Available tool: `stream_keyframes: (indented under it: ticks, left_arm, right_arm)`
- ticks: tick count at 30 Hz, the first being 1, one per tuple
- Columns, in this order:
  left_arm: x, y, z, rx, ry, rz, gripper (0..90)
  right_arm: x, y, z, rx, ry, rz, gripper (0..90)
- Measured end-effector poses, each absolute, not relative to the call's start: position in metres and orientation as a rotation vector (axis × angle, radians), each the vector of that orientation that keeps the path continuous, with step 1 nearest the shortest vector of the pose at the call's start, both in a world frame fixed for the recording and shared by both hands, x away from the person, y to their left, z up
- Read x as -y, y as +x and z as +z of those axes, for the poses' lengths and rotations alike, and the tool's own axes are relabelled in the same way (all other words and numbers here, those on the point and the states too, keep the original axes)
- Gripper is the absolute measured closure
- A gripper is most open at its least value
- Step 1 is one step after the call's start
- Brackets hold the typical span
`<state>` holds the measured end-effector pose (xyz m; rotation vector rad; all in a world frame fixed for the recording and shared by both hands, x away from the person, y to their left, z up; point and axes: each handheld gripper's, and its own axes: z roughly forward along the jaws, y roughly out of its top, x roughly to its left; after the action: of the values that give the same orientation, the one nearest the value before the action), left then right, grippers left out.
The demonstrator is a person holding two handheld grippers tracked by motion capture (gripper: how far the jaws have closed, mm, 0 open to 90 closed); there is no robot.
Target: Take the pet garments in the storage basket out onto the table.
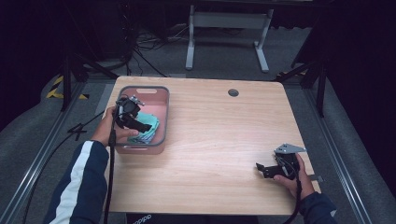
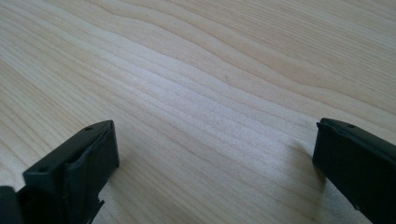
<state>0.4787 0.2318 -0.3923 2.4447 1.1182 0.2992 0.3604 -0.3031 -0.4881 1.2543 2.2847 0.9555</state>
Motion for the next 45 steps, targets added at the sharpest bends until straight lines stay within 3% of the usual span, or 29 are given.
stream_keyframes:
  ticks: [16, 22, 30, 36, 39, 45]
  left_arm:
    - [-0.226, 0.515, -0.426, -1.438, 2.527, 0.143, 15.2]
    - [-0.223, 0.519, -0.436, -1.459, 2.505, 0.043, 16.2]
    - [-0.226, 0.522, -0.433, -1.419, 2.502, -0.054, 35.4]
    - [-0.224, 0.522, -0.431, -1.363, 2.521, -0.095, 59.6]
    - [-0.221, 0.522, -0.429, -1.357, 2.566, -0.037, 69.6]
    - [-0.217, 0.520, -0.428, -1.354, 2.580, -0.009, 73.1]
  right_arm:
    - [0.303, 0.360, -0.488, -2.285, 1.255, 0.955, 0.6]
    - [0.303, 0.360, -0.488, -2.285, 1.254, 0.955, 0.5]
    - [0.303, 0.361, -0.488, -2.285, 1.250, 0.953, 0.5]
    - [0.303, 0.361, -0.488, -2.286, 1.250, 0.953, 0.5]
    - [0.303, 0.361, -0.488, -2.286, 1.250, 0.953, 0.6]
    - [0.303, 0.361, -0.488, -2.286, 1.252, 0.956, 0.6]
